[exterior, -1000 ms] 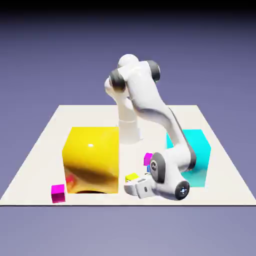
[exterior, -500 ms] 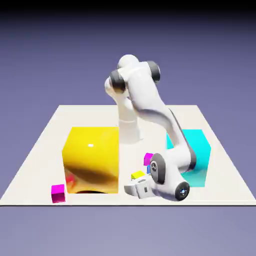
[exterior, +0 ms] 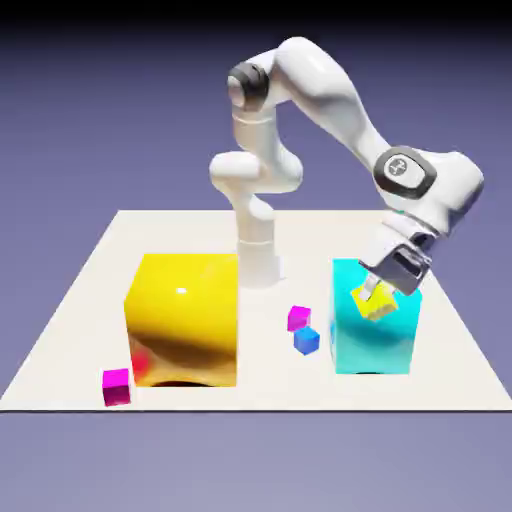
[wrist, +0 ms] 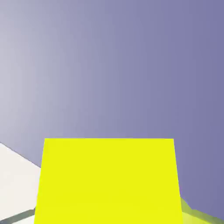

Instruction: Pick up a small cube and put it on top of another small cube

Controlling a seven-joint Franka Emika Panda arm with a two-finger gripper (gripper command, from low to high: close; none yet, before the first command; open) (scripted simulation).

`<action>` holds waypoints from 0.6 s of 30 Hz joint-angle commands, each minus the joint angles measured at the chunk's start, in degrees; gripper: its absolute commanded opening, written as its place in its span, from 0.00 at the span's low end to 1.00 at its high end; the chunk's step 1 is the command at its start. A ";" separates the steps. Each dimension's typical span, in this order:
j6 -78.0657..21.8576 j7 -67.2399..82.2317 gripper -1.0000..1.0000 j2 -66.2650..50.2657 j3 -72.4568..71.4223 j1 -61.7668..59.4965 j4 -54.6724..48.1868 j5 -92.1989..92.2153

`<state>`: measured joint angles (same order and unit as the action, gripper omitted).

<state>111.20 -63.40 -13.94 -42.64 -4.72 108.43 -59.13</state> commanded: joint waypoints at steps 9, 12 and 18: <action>18.87 -12.05 0.00 18.69 -13.53 -2.93 9.39 -16.83; 25.17 -16.04 0.00 24.92 -18.04 -3.90 12.51 -22.39; 37.76 -24.04 0.00 37.38 -27.06 -5.85 18.77 -33.49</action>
<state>149.00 -87.40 23.44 -69.70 -10.57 127.20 -92.58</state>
